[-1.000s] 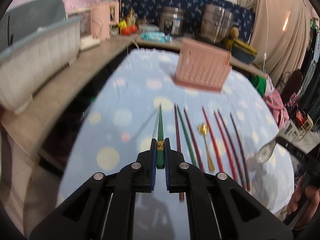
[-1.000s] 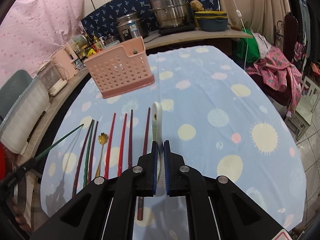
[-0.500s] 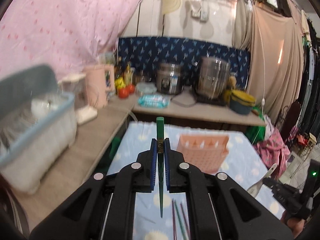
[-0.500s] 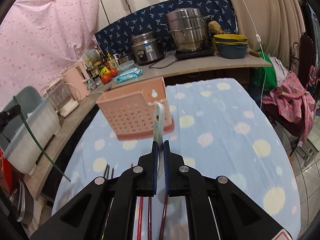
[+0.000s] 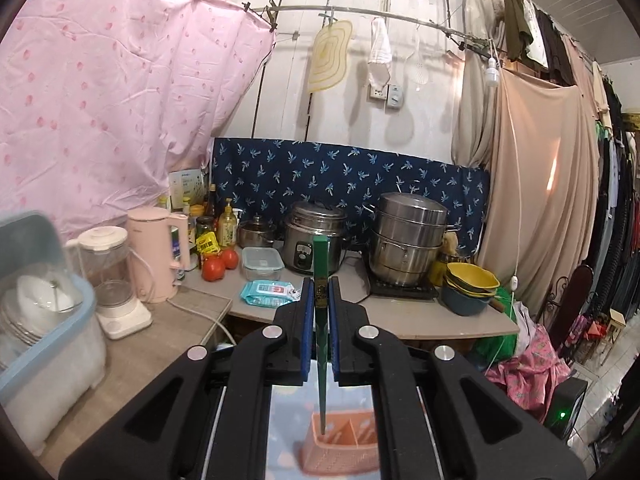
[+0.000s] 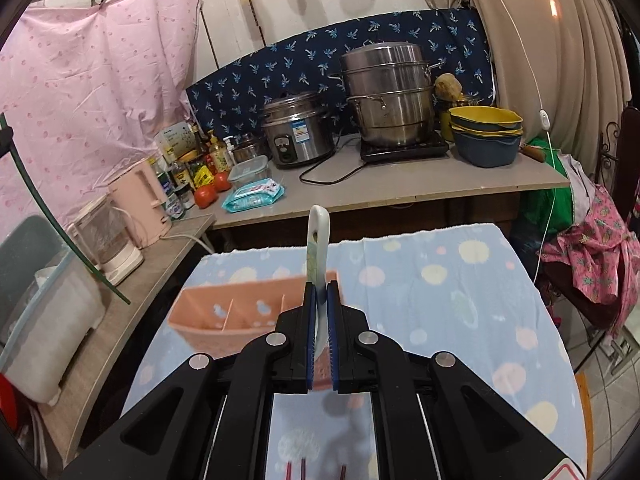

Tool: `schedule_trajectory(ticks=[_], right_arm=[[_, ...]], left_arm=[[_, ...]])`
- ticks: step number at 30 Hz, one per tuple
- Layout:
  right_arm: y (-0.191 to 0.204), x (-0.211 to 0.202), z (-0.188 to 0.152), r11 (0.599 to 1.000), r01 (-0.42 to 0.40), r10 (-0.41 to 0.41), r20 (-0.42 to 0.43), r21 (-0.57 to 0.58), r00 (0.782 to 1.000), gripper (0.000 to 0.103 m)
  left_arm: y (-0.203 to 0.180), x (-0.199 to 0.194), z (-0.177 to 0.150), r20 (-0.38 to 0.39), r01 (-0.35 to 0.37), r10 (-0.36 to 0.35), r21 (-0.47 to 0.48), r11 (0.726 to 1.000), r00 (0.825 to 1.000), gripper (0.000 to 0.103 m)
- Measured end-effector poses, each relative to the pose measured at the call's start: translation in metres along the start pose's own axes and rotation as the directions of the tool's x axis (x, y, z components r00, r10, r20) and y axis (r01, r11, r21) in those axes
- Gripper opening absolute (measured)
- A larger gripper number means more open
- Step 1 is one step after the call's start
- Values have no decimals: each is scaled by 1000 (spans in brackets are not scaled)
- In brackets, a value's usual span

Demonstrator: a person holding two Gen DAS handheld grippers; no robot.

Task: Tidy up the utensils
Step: 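Lift and carry the chopstick and spoon with both tools to the pink basket, then open both tools to drop chopstick and spoon into the pink basket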

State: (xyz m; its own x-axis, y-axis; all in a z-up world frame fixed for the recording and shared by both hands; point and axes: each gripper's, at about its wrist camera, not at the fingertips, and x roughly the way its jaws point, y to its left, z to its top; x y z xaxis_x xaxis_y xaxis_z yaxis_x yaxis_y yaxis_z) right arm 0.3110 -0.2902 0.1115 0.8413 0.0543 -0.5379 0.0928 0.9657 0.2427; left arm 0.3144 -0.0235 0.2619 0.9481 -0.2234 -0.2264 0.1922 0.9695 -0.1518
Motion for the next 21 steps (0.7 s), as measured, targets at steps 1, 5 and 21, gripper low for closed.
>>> schedule_trajectory(ticks=[1, 5, 21], right_arm=[[-2, 8, 2, 1000, 0, 0, -4, 6, 1000, 6], [-9, 37, 5, 1000, 7, -6, -25, 27, 1000, 6], [-1, 78, -18, 999, 39, -40, -64, -22, 997, 33]], left_arm=[[0, 9, -2, -11, 3, -3, -5, 1000, 1000, 7], [0, 44, -23, -73, 14, -15, -20, 1000, 997, 7], [17, 96, -88, -189, -35, 34, -5, 999, 981, 38]])
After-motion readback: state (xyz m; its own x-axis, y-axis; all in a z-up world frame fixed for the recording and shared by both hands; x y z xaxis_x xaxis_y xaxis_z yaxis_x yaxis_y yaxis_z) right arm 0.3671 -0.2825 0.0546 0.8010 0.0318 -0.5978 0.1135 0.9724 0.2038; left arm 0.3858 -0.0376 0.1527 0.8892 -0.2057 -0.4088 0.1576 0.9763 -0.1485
